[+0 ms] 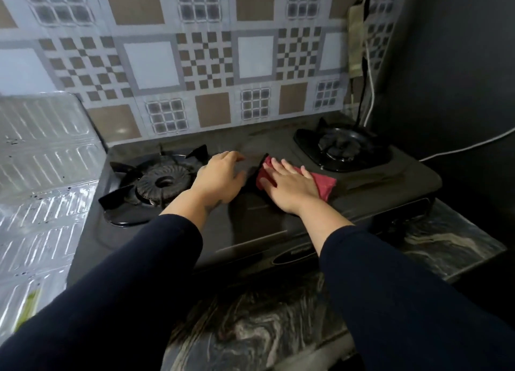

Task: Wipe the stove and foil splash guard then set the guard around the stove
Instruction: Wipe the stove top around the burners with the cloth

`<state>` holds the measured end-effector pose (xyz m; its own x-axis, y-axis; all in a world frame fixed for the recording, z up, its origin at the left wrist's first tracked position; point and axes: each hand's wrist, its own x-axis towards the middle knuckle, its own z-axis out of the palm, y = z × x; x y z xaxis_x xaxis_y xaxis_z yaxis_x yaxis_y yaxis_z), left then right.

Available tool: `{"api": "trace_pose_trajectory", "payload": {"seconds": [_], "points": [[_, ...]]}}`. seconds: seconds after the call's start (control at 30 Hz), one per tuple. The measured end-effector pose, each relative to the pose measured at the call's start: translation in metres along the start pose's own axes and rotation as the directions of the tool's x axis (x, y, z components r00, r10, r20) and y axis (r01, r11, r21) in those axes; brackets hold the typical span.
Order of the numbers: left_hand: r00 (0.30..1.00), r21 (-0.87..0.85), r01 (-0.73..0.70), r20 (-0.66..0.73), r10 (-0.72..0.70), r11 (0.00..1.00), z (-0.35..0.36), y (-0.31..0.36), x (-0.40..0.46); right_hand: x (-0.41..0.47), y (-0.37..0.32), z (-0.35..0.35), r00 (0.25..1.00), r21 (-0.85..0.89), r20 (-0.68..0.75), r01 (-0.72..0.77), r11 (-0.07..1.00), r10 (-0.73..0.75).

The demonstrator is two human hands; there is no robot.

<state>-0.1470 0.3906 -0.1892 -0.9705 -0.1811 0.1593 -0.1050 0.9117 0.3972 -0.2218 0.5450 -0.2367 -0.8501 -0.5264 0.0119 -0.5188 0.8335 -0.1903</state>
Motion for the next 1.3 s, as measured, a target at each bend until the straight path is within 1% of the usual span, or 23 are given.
{"api": "trace_pose_trajectory", "payload": {"seconds": [0.1, 0.17, 0.4, 0.5, 0.67, 0.83, 1.0, 1.07, 1.17, 1.3], "points": [[0.999, 0.001, -0.039, 0.012, 0.039, 0.999, 0.009, 0.026, 0.006, -0.012, 0.033, -0.008, 0.996, 0.017, -0.015, -0.088, 0.996, 0.088], [0.998, -0.008, -0.064, 0.021, 0.064, 0.998, 0.015, 0.040, 0.010, -0.019, 0.048, -0.010, 0.994, 0.015, -0.017, -0.111, 0.994, 0.111], [0.995, 0.011, -0.044, 0.088, 0.043, 0.999, 0.037, 0.077, 0.021, -0.048, 0.096, -0.018, 0.996, 0.035, -0.042, -0.081, 0.996, 0.083], [0.992, 0.013, -0.049, 0.117, 0.047, 0.999, 0.046, 0.091, 0.026, -0.062, 0.119, -0.022, 0.992, 0.052, -0.072, -0.096, 0.994, 0.099], [0.991, 0.023, -0.060, 0.121, 0.057, 0.998, 0.058, 0.111, 0.037, -0.078, 0.163, -0.024, 0.969, 0.085, -0.103, -0.217, 0.972, 0.225], [0.996, 0.068, -0.020, 0.092, 0.014, 0.997, 0.064, 0.116, 0.048, -0.068, 0.184, -0.034, 0.940, 0.064, -0.023, -0.338, 0.939, 0.340], [0.996, 0.116, 0.004, 0.092, -0.014, 0.993, 0.070, 0.110, 0.060, -0.048, 0.205, -0.045, 0.881, 0.029, 0.042, -0.472, 0.881, 0.470], [0.996, 0.127, -0.003, 0.086, -0.008, 0.992, 0.071, 0.106, 0.065, -0.040, 0.219, -0.049, 0.871, 0.005, 0.056, -0.489, 0.872, 0.488], [0.997, 0.141, -0.002, 0.076, -0.009, 0.990, 0.073, 0.102, 0.073, -0.027, 0.236, -0.053, 0.864, -0.034, 0.040, -0.501, 0.865, 0.502], [0.997, 0.151, -0.010, 0.072, -0.001, 0.988, 0.077, 0.099, 0.085, -0.008, 0.256, -0.061, 0.878, -0.018, 0.038, -0.478, 0.878, 0.478]]}}
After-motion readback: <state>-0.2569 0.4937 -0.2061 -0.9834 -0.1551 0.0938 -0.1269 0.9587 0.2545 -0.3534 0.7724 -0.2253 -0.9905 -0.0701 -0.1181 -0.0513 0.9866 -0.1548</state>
